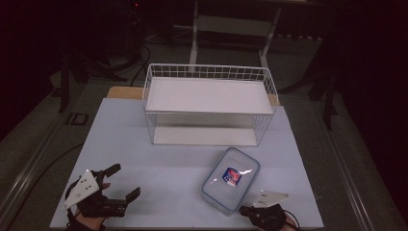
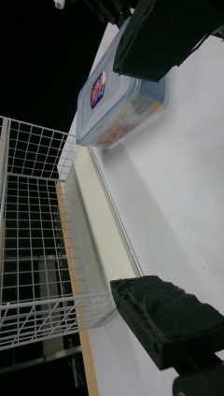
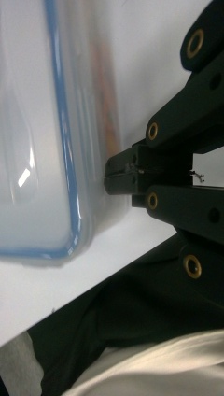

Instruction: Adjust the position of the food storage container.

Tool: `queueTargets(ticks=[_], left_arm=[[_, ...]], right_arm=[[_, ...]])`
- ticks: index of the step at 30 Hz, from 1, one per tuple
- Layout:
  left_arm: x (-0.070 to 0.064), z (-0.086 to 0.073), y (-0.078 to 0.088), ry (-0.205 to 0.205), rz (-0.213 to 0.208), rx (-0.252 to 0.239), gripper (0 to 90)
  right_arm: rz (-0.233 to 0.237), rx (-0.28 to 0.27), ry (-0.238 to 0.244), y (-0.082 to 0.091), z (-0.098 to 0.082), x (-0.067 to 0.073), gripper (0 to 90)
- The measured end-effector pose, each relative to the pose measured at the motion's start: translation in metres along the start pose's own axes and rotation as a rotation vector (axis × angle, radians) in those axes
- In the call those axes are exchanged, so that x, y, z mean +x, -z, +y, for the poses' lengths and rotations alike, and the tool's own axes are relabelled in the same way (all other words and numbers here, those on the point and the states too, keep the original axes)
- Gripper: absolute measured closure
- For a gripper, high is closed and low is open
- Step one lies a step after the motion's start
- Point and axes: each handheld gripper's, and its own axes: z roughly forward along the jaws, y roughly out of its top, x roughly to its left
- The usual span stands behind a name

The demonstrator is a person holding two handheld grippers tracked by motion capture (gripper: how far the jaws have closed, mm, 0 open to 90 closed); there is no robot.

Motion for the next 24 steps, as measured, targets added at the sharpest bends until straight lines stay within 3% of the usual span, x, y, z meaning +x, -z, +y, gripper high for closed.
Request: queueTargets(ticks=[5, 24], left_arm=[[0.001, 0.0, 0.001, 0.002, -0.001, 0.0, 0.5], [0.002, -0.001, 0.001, -0.001, 0.002, 0.003, 0.5]], right_arm=[[0.041, -0.001, 0.041, -0.018, 0.015, 0.009, 90.0], [0.075, 0.006, 0.158, -0.064, 0.058, 0.02, 90.0]])
